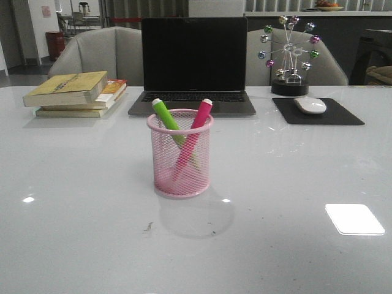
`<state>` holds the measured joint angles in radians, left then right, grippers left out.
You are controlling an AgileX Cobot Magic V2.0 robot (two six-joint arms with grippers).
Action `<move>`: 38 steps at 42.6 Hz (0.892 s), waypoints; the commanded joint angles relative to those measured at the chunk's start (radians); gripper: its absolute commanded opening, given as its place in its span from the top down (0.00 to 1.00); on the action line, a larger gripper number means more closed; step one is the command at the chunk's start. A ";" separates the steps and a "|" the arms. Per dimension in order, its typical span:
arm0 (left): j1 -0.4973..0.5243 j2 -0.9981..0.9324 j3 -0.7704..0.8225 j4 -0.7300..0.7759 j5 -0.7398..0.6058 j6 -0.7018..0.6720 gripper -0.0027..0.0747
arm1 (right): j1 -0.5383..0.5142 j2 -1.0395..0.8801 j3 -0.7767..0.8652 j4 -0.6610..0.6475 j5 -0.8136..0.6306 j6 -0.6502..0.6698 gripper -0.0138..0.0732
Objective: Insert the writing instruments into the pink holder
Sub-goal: 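Withdraw the left gripper up and away from the holder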
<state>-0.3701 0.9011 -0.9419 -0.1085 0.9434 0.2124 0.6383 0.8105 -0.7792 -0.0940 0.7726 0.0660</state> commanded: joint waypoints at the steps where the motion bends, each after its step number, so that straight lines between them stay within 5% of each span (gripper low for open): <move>1: 0.000 -0.012 -0.025 -0.017 -0.070 -0.011 0.60 | -0.005 -0.010 -0.026 -0.022 -0.063 0.008 0.49; 7: 0.000 -0.012 -0.025 -0.017 -0.085 -0.016 0.84 | -0.005 -0.010 -0.026 -0.022 -0.063 0.010 0.69; 11: 0.000 -0.012 -0.025 -0.017 -0.092 -0.026 0.84 | -0.005 -0.010 -0.026 -0.022 -0.063 0.010 0.79; 38: 0.000 -0.012 -0.025 -0.017 -0.120 -0.064 0.84 | -0.005 -0.010 -0.025 -0.020 -0.062 0.010 0.77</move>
<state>-0.3701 0.9011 -0.9419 -0.1085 0.8978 0.1569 0.6383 0.8105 -0.7785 -0.0955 0.7726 0.0735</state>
